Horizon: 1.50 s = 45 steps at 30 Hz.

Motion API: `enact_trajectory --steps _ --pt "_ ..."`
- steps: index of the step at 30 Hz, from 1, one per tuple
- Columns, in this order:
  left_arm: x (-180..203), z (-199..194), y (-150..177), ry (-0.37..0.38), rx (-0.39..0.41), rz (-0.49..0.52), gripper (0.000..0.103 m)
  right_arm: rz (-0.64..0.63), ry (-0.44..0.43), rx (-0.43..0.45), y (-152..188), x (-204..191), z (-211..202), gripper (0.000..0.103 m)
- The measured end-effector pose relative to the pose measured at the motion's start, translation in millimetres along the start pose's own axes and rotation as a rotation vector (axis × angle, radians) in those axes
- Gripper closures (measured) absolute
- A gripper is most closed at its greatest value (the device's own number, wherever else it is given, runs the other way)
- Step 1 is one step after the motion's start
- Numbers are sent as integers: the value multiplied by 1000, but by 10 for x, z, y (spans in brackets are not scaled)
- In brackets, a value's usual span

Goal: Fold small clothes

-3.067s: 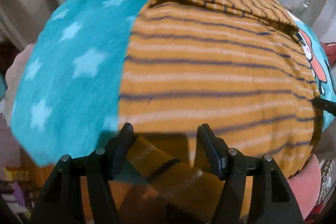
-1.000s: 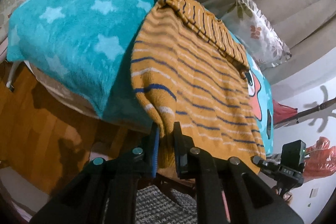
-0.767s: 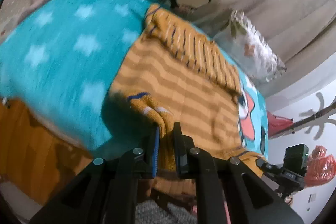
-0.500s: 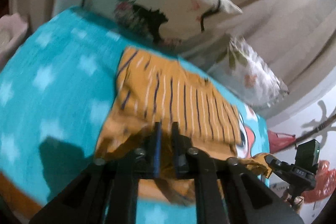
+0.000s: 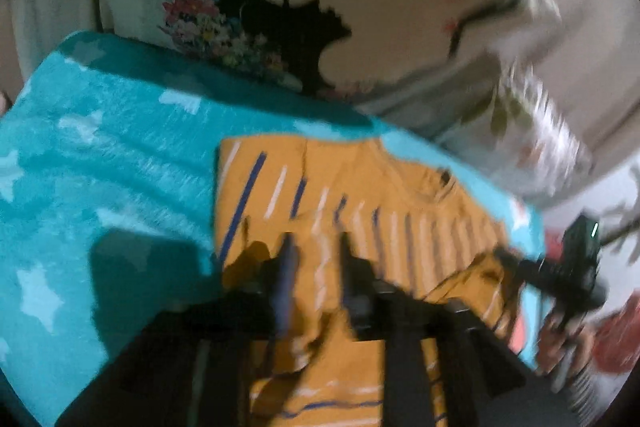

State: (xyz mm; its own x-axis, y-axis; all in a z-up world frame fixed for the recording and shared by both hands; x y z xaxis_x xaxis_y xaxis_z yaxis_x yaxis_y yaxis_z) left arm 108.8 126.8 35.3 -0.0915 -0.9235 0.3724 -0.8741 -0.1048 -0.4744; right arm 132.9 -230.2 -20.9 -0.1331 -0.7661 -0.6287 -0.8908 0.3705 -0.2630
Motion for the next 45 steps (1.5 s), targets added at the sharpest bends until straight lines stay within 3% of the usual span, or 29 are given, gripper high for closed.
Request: enact_trajectory --steps 1,2,7,9,10,11,12,18,22,26,30,35,37,39,41,42,45 --pt "5 5 76 -1 -11 18 57 -9 11 -7 17 5 22 97" --pt "18 20 169 4 -29 41 55 -12 15 -11 37 -3 42 97" --pt "236 112 519 20 -98 174 53 -4 17 -18 75 25 41 97" --pt "311 192 580 -31 -119 230 53 -2 19 -18 74 10 50 97" --pt "323 218 596 -56 -127 246 59 -4 21 -19 66 4 64 97" --pt "334 228 603 -76 -128 258 87 -4 23 -19 67 -1 77 97" --pt "339 231 611 -80 -136 261 99 -1 23 -18 69 -3 86 97" --pt "317 -97 574 -33 -71 188 98 5 3 -11 146 3 -4 97" --pt "283 -438 405 31 -13 111 98 -1 -40 5 238 -81 -209 97" --pt "257 -491 -52 50 43 75 98 -23 -85 53 131 -262 -444 97" --pt "236 -181 -534 21 74 76 98 -16 -103 75 -216 -361 -367 97" --pt "162 517 -731 -80 1 91 98 27 31 62 -505 -127 78 96" --pt "146 610 -688 -66 -22 75 98 46 58 40 -535 -29 214 95" --pt "136 597 -652 -25 -18 57 88 108 -6 31 -553 33 238 89" --pt "100 562 -633 -6 -17 39 65 161 -79 51 -596 74 170 74" --pt "77 524 -631 2 -9 28 62 192 -115 67 -634 108 117 65" --pt "6 406 -616 17 11 7 61 275 -181 109 -714 216 -3 59"
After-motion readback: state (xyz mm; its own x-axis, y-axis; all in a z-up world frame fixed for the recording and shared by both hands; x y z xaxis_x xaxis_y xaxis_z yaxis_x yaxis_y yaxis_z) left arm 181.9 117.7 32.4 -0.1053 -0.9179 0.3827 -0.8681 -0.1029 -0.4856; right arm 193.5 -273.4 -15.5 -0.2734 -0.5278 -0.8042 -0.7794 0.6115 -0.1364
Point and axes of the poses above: each gripper's, at about its wrist camera, not at the fingertips, and z roughly the way its jaws point, x to its right, y to its underside, the point moved 6 cm from there along z, roughly the way its jaws point, and after that the axes turned 3 degrees about z, right-handed, at the moved point
